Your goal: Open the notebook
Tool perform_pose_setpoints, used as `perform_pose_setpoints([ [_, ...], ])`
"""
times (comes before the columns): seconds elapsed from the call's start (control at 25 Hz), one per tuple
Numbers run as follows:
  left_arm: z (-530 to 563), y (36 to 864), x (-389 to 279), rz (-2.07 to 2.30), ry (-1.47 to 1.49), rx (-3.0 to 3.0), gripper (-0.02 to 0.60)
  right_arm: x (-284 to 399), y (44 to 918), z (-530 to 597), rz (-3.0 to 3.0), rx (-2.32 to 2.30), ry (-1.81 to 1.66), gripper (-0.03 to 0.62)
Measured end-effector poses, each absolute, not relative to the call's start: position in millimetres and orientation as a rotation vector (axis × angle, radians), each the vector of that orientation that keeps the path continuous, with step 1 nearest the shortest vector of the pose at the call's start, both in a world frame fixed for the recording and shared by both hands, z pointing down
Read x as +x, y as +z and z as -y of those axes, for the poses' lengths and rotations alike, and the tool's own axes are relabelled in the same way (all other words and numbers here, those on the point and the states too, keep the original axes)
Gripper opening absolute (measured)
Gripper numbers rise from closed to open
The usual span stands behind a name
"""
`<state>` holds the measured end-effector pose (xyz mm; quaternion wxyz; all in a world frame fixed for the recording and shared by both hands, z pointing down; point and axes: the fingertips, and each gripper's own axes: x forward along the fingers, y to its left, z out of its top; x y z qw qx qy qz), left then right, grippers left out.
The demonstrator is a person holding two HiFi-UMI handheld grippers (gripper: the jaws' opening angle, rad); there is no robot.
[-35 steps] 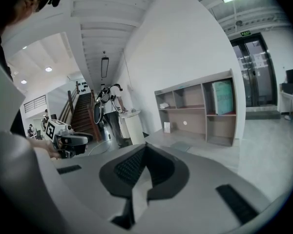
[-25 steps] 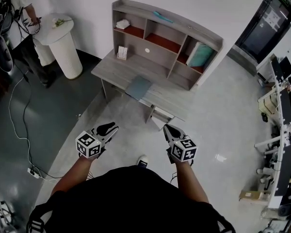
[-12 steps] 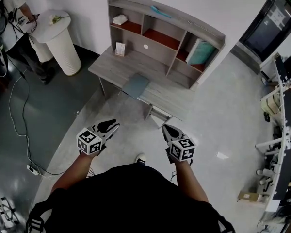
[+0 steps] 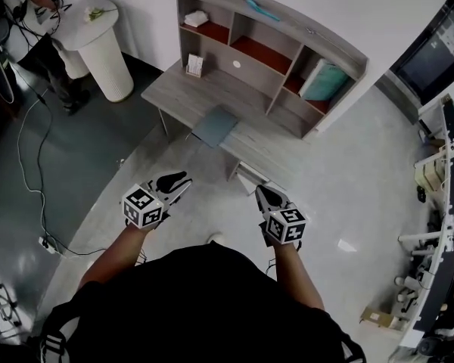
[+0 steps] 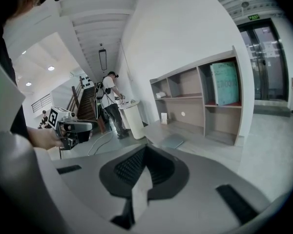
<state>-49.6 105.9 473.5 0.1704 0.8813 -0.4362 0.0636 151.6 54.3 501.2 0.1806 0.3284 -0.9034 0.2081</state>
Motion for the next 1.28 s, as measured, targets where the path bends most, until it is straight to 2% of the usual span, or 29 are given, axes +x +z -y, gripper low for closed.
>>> perform_pose_setpoints([
  [1.0, -68.6, 453.8, -9.0, 1.313, 0.206, 2.487, 0.110, 186.7, 489.5, -11.1, 2.623, 0.877, 0.563, 0.000],
  [1.28, -72.2, 454.7, -14.9, 1.339, 0.213, 2.474, 0.114, 183.5, 481.6, -7.2, 2.648, 0.868, 0.543, 0.000],
])
